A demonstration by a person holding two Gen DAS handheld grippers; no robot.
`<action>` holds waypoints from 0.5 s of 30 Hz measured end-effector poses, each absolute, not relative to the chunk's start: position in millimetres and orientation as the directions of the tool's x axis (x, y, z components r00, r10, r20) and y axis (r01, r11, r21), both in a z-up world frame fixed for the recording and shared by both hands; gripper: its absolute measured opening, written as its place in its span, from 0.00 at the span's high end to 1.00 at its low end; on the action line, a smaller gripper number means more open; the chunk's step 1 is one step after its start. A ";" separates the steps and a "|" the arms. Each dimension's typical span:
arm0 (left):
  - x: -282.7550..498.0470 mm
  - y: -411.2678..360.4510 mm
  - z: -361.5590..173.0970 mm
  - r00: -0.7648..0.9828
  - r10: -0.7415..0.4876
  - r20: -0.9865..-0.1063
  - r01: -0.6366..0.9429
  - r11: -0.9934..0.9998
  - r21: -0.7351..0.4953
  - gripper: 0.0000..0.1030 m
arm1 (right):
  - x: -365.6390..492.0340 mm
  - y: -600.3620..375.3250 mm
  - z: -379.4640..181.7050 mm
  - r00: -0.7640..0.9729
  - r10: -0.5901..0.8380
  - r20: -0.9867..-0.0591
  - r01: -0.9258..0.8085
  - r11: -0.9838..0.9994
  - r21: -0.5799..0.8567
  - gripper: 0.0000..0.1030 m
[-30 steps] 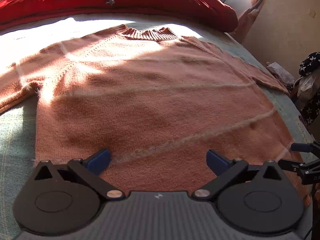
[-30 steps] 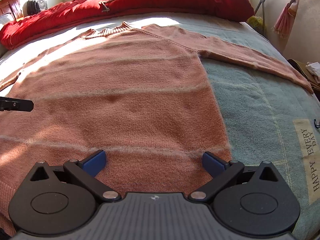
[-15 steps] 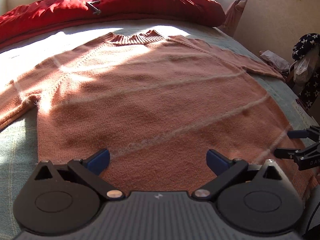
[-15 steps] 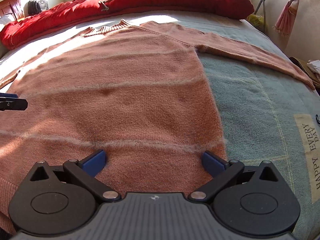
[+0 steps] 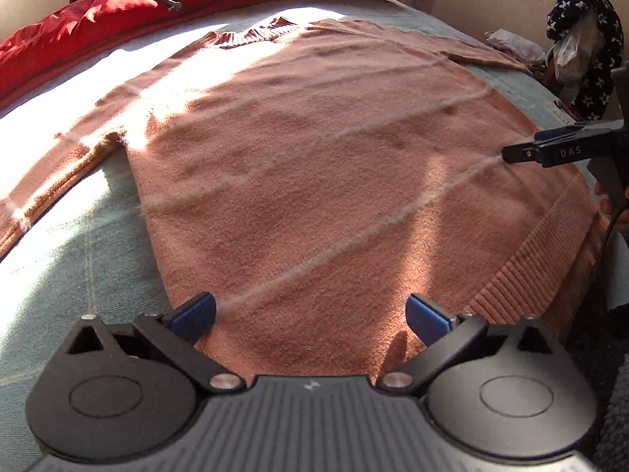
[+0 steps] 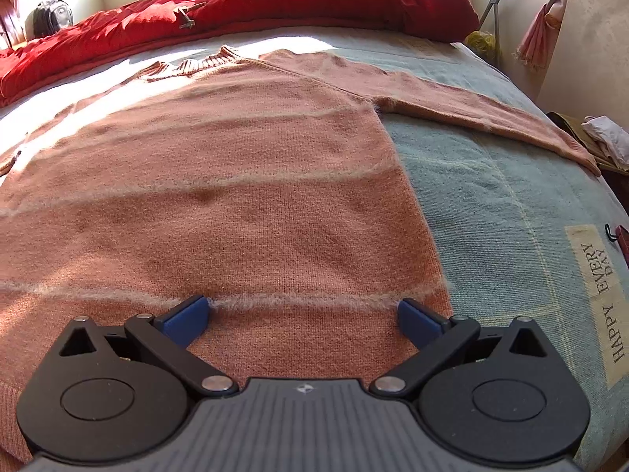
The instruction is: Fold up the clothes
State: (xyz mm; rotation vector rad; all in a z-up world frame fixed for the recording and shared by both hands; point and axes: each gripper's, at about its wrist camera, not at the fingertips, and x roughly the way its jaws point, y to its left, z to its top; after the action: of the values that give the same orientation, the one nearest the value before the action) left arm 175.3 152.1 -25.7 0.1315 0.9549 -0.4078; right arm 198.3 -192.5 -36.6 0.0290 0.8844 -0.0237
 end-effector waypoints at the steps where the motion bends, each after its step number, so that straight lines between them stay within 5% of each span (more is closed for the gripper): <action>1: 178.7 150.9 -23.6 0.519 -0.296 -0.802 0.393 0.916 -0.084 0.01 | 198.0 -186.2 -32.2 0.651 0.022 -0.759 -0.006 1.000 0.024 0.00; 8: 191.5 123.7 -38.7 0.492 -0.360 -0.793 0.431 0.892 -0.137 0.01 | 205.9 -125.5 -23.7 0.653 0.194 -0.732 -0.297 0.955 -0.012 0.00; 15: 191.4 133.6 -41.3 0.491 -0.346 -0.799 0.397 0.906 -0.148 0.01 | 192.1 -145.8 -38.7 0.605 0.129 -0.785 -0.223 0.975 -0.011 0.00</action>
State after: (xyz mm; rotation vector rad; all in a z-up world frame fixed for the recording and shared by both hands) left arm 191.4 133.6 -41.3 0.0589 0.9562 -0.4510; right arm 192.1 -145.8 -38.7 -0.1122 0.8980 0.2045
